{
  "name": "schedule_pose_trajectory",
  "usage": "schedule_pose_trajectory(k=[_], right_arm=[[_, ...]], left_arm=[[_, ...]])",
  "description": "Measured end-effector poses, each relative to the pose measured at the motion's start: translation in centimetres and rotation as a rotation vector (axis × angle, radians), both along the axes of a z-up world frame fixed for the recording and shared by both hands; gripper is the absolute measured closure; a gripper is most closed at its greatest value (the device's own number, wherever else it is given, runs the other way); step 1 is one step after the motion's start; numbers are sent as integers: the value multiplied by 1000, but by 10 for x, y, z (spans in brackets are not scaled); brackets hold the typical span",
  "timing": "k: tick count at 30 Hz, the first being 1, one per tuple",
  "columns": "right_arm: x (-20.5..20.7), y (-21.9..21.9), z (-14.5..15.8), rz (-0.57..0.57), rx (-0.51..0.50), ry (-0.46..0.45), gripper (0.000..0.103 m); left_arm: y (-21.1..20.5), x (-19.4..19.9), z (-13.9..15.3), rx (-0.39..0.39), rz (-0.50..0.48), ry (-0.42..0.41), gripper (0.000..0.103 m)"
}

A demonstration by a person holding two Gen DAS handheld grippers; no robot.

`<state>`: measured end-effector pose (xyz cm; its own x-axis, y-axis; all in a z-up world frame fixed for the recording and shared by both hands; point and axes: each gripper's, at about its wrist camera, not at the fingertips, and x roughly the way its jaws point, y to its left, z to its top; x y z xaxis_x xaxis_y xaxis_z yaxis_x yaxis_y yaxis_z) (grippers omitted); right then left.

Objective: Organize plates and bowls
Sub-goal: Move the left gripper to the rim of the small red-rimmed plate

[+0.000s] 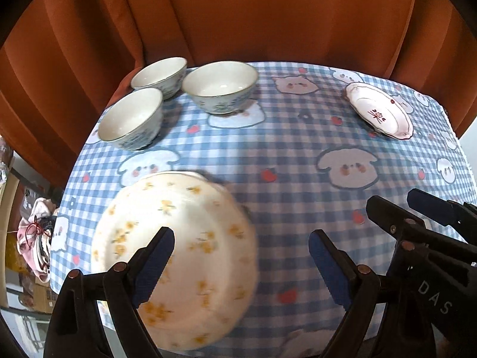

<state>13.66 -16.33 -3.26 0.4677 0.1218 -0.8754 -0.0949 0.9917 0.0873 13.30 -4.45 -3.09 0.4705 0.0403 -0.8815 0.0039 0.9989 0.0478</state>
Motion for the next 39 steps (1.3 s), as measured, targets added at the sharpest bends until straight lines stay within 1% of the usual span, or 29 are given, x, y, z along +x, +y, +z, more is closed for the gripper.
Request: schedule_pose_trajectory(k=[3,7,8,10,13,15,20,24,26,28,33,36,39], right_arm=[[6,-23,-2,17,5,-15,44],[16,-56,-4,28,-19,-39,43],[19,-63,-4,29,-25,-43,42],[26,-82,-4,30,-26,-52,34],[38,-107,-4,15,-27,-63,29],[48,-122,-2,10,-24,-72,28],[74,-151,-1,16,-50,-122,26],[101,-170,-6,2,-29,-128,26],[115,-179,-10,-16,-6,-126,26],[130,-188,-15,-34,28,-119,26],[162,-199,-25,-52,14,-123,26],[179,-206,-33,-73,10,-119,26],[199,-214,-44,-95,12,-101,26]], left_arm=[[-25,4,-2,2,1,-13,10],[-61,13,-3,-6,-9,-34,11],[-70,15,-3,-8,-9,-42,11],[-83,21,-3,-10,-2,-52,11],[-103,35,-4,-43,25,-50,11],[-118,44,-4,-54,27,-69,12],[-150,71,-5,-37,16,-100,13],[-169,99,-7,-5,25,-108,13],[-176,113,-8,2,46,-114,16],[-182,126,-11,-7,55,-109,18],[-196,162,-23,11,54,-108,19],[-203,185,-34,20,54,-79,21],[-205,208,-51,-4,55,-28,24]])
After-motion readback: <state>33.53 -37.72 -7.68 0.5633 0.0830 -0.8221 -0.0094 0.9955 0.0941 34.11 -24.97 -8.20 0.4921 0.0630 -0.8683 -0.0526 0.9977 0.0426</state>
